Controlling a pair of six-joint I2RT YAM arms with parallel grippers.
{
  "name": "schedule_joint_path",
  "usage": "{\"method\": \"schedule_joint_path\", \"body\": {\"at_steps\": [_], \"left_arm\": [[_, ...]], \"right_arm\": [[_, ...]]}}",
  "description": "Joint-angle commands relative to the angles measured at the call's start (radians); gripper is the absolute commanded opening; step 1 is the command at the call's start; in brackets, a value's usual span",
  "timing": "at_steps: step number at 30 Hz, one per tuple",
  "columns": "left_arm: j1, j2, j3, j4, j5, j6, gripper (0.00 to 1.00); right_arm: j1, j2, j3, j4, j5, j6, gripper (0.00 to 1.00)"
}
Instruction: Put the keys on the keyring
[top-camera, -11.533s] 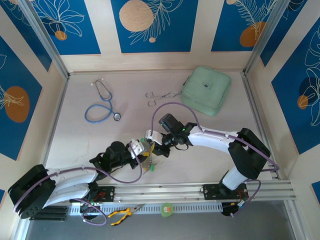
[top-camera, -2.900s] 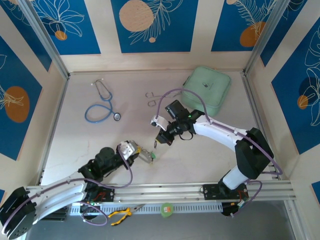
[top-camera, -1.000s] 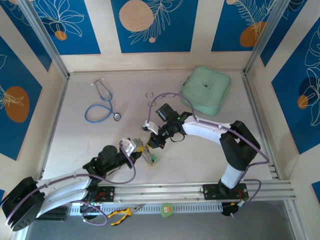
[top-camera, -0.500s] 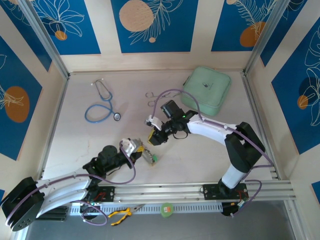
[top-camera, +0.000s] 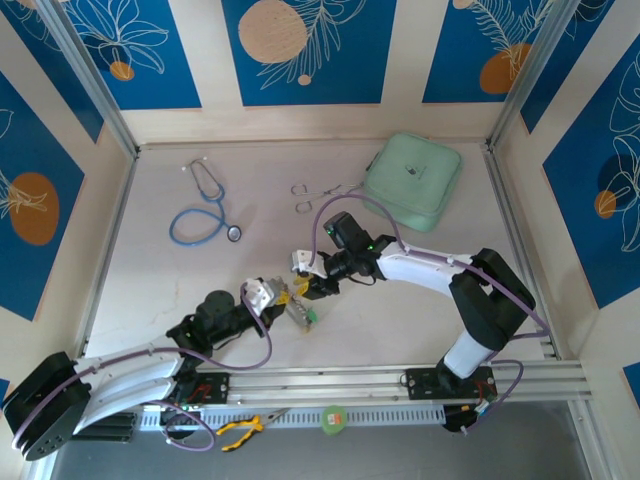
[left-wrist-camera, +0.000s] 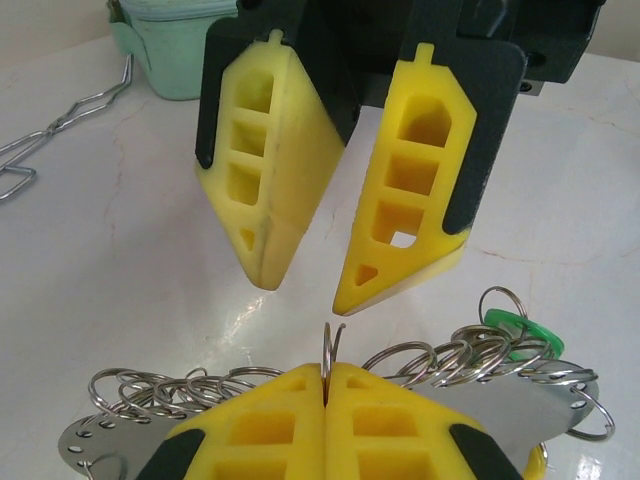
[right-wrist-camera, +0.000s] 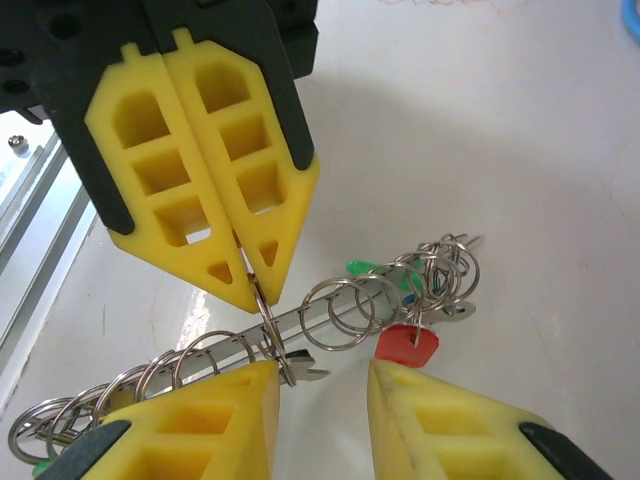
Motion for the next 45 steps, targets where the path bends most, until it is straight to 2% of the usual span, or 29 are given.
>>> {"method": "schedule_joint_path", "body": {"at_steps": [1, 19, 29, 38, 43, 45], "left_arm": [[-0.002, 0.0, 0.018, 0.07, 0.028, 0.024, 0.0], [0.0, 0.005, 0.02, 0.079, 0.027, 0.027, 0.0], [0.0, 0.001, 0.02, 0.065, 0.025, 0.032, 0.0], [-0.001, -0.002, 0.022, 0.066, 0.029, 0.031, 0.0], [0.0, -0.009, 0.021, 0.058, 0.033, 0.032, 0.0], [0.0, -0.012, 0.022, 0.058, 0.033, 0.032, 0.0]], "right_arm": [[0.009, 0.008, 0.008, 0.006, -0.048, -0.071, 0.3], [0.024, 0.041, 0.036, -0.024, -0.099, -0.084, 0.25], [-0.01, -0.033, -0.041, 0.0, -0.047, -0.069, 0.29], [0.026, 0.01, -0.007, 0.024, -0.074, -0.048, 0.28], [0.03, 0.021, -0.001, 0.03, -0.081, -0.039, 0.23], [0.031, 0.022, -0.001, 0.03, -0.084, -0.036, 0.16]]}}
